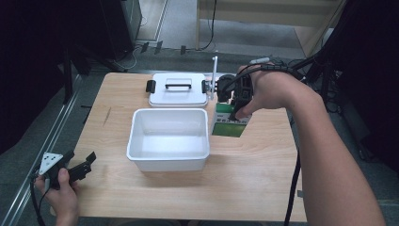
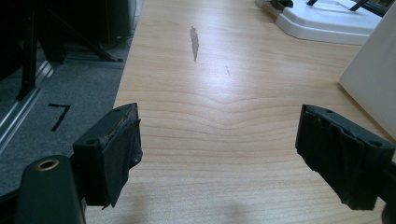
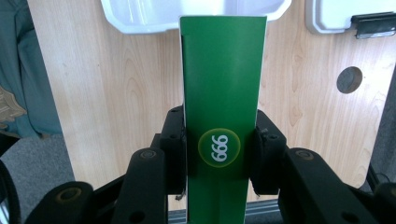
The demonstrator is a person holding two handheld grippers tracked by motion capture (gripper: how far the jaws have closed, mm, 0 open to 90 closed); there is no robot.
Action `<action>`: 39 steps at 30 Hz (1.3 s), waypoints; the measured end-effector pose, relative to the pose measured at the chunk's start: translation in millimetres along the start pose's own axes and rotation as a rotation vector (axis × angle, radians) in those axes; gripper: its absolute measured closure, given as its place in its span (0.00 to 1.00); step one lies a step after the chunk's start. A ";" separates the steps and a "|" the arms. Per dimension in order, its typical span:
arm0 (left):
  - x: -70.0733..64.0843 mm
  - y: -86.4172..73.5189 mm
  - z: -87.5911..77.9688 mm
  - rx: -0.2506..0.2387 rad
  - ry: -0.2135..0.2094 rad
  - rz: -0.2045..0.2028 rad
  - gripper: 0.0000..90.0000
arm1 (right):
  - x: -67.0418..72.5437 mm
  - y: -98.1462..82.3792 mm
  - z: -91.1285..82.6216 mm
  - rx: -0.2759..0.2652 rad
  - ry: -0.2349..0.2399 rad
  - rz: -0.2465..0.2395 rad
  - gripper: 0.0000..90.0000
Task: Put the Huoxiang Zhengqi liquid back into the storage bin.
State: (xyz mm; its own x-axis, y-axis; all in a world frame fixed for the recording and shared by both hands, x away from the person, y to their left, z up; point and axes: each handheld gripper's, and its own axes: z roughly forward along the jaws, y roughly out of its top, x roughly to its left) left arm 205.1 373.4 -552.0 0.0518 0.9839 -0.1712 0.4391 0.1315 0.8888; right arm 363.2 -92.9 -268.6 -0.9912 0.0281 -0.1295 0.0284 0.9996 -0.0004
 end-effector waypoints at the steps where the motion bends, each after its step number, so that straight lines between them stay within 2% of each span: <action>1: 0.1 0.1 -0.1 0.001 0.000 0.000 0.17 | 0.0 0.0 0.0 0.000 0.000 0.000 0.72; 8: 0.4 0.3 0.4 0.006 -0.002 -0.001 0.17 | -3.6 17.1 -14.4 -0.007 -0.007 0.006 0.72; 18: 0.3 0.5 0.8 0.012 -0.001 0.003 0.17 | -3.5 39.3 -19.5 -0.007 -0.001 -0.010 0.72; 22: 0.1 0.6 1.0 0.015 -0.001 0.003 0.17 | -1.6 51.6 -22.7 0.001 0.003 -0.010 0.72; 25: -0.4 0.6 0.9 0.015 0.000 0.004 0.17 | -0.2 64.2 -24.4 0.002 0.004 -0.027 0.72; 33: -0.3 0.6 1.1 0.014 -0.001 0.003 0.17 | -0.6 85.2 -22.4 -0.007 0.007 -0.064 0.72; 38: -0.3 0.6 1.1 0.015 -0.001 0.003 0.17 | -1.2 96.4 -14.4 -0.010 0.012 -0.082 0.72; 39: -0.2 0.6 1.1 0.015 -0.001 0.003 0.17 | -2.1 100.4 -11.3 0.008 0.011 -0.098 0.72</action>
State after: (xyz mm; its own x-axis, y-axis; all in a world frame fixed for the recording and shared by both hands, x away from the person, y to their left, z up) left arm 206.3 373.1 -551.8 0.0542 0.9840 -0.1695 0.4527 0.1270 0.8826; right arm 366.6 7.4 -257.2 -0.9906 -0.0698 -0.1175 -0.0680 0.9975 -0.0200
